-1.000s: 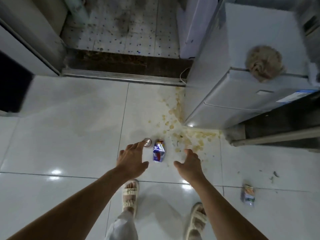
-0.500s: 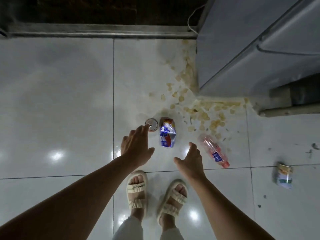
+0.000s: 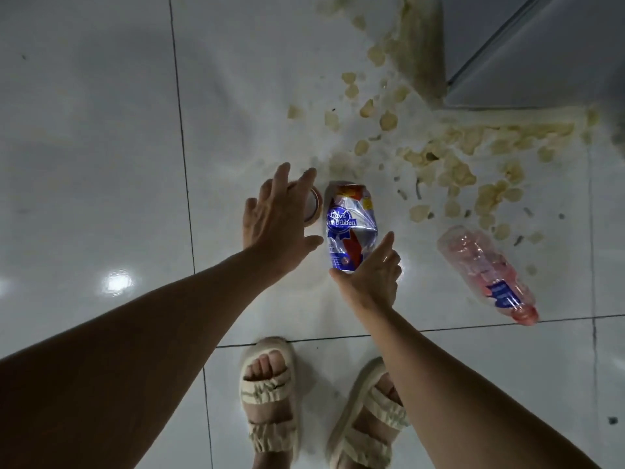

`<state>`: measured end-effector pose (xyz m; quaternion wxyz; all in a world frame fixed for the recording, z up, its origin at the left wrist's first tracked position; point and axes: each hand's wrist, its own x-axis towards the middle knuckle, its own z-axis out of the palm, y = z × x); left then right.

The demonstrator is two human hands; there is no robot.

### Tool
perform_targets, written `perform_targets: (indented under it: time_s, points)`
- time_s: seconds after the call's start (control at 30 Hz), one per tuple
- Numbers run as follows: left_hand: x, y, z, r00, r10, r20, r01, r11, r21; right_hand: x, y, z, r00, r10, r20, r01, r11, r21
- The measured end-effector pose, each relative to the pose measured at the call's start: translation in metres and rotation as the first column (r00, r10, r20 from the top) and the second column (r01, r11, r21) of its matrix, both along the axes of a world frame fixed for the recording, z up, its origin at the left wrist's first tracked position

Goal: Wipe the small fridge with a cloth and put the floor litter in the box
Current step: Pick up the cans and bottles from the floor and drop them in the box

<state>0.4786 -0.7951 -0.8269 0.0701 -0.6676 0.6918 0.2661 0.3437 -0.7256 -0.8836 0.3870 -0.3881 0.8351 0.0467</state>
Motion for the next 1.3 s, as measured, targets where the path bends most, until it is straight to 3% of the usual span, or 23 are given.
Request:
perform_targets:
  time_s: [0.27, 0.53, 0.9, 1.3]
  points:
    - [0.01, 0.002, -0.021, 0.993, -0.026, -0.116, 0.015, 0.996, -0.091, 0.012, 0.001, -0.044, 0.992, -0.119, 0.044, 0.123, 0.986, -0.112]
    - [0.018, 0.006, 0.029, 0.997, 0.0, -0.078, -0.005, 0.998, -0.068, -0.002, -0.005, 0.013, 0.995, -0.09, 0.047, 0.096, 0.984, -0.149]
    - [0.007, -0.027, 0.264, 0.992, 0.111, -0.053, -0.114, 0.991, -0.076, -0.031, -0.049, 0.267, 0.997, 0.066, 0.041, -0.049, 0.943, -0.33]
    - [0.001, -0.023, 0.541, 0.955, 0.222, -0.198, -0.265, 0.938, -0.223, -0.041, -0.069, 0.554, 0.979, 0.055, 0.194, 0.064, 0.827, -0.559]
